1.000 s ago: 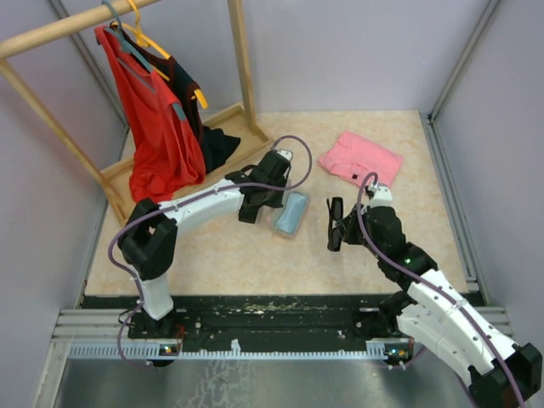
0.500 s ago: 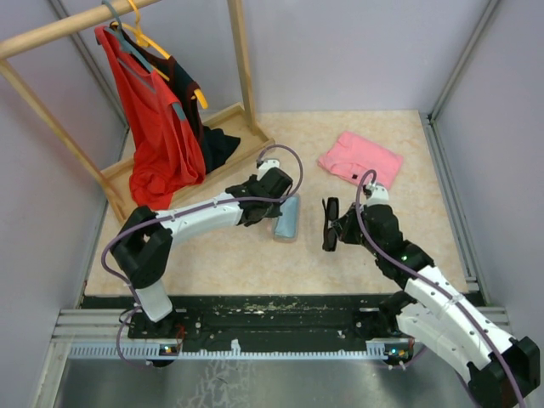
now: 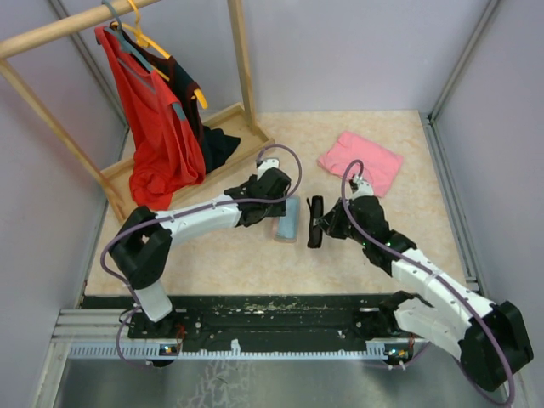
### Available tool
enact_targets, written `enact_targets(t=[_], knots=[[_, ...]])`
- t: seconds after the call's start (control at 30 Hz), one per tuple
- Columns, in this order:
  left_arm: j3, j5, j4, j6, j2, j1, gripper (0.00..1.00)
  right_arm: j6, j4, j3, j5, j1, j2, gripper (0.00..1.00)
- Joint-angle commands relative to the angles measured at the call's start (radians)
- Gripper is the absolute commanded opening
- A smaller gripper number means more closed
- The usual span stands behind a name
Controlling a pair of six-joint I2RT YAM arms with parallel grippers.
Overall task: Organize the sunglasses
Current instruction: Adjust the sunglasses case at the center of the board, then place the sunglasses in the sunglasses case.
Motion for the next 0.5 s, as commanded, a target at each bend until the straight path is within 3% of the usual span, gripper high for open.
enact_targets(t=[0.0,0.47], knots=[[-0.037,0.029,0.061,0.034,-0.067,0.001,0.55,0.034,0.172,0.049,-0.034,-0.007,0.089,0.00],[-0.142,0.166,0.187,0.092,-0.096,0.061,0.47,0.100,0.419,0.173,-0.078,-0.007,0.492,0.00]])
